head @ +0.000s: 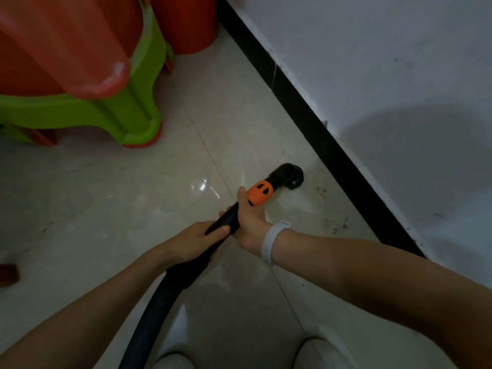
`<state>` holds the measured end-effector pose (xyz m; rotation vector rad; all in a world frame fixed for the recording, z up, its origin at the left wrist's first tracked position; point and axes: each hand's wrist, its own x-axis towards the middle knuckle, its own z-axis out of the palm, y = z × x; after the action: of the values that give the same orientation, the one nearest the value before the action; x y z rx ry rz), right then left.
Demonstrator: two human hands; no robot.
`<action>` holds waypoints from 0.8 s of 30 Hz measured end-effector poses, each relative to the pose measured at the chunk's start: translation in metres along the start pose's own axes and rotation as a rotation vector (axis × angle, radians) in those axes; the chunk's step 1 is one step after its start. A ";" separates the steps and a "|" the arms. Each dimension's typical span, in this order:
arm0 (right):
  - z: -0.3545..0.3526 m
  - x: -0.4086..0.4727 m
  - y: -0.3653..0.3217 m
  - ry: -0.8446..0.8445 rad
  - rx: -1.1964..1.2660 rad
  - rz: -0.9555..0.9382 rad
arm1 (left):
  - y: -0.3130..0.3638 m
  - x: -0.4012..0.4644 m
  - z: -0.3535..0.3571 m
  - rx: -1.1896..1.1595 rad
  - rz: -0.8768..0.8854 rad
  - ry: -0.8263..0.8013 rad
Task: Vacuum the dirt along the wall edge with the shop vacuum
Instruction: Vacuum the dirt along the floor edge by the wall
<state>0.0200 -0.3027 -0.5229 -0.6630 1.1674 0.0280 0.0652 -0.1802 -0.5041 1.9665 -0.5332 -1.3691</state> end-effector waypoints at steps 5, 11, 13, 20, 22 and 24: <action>0.014 0.005 -0.016 -0.061 -0.067 -0.062 | 0.001 0.010 -0.005 -0.050 0.016 0.102; 0.044 0.034 -0.051 -0.136 -0.170 -0.112 | 0.009 0.042 -0.024 -0.028 0.012 0.294; 0.050 0.045 -0.060 -0.142 -0.194 -0.127 | 0.008 0.052 -0.029 -0.019 -0.017 0.320; 0.062 0.080 -0.095 -0.124 -0.194 -0.170 | -0.003 0.075 -0.032 0.095 -0.025 0.385; 0.067 0.089 -0.106 -0.120 -0.225 -0.189 | 0.000 0.086 -0.033 0.051 -0.010 0.410; 0.070 0.096 -0.116 -0.104 -0.235 -0.208 | 0.007 0.097 -0.035 0.051 0.005 0.423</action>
<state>0.1591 -0.3923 -0.5350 -0.9777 0.9983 0.0236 0.1339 -0.2389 -0.5551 2.2112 -0.3729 -0.9026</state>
